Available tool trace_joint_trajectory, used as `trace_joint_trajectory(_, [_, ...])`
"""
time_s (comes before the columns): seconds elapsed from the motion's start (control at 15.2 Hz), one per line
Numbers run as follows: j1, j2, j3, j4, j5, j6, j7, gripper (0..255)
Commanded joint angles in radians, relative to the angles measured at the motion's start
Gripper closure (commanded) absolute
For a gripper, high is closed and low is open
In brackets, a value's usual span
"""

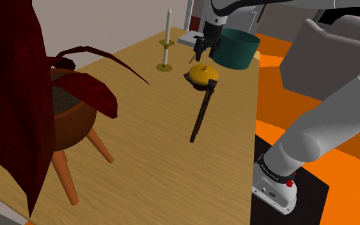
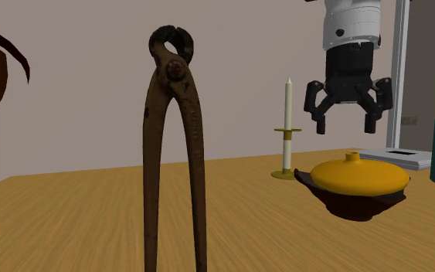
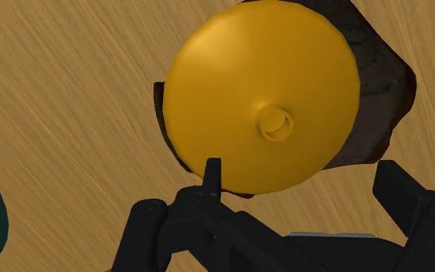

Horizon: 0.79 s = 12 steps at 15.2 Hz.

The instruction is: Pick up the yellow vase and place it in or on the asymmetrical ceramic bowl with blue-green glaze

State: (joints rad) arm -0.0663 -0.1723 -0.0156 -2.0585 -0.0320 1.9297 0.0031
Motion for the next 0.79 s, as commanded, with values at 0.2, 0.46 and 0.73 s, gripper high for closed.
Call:
trace_joint_trajectory(0.2, [0.001,-0.013,0.002,0.114,0.001,-0.127,-0.001,0])
trace_joint_trajectory(0.46, [0.001,-0.013,0.002,0.114,0.001,-0.127,-0.001,0])
trace_joint_trajectory(0.73, [0.001,-0.013,0.002,0.114,0.001,-0.127,-0.001,0])
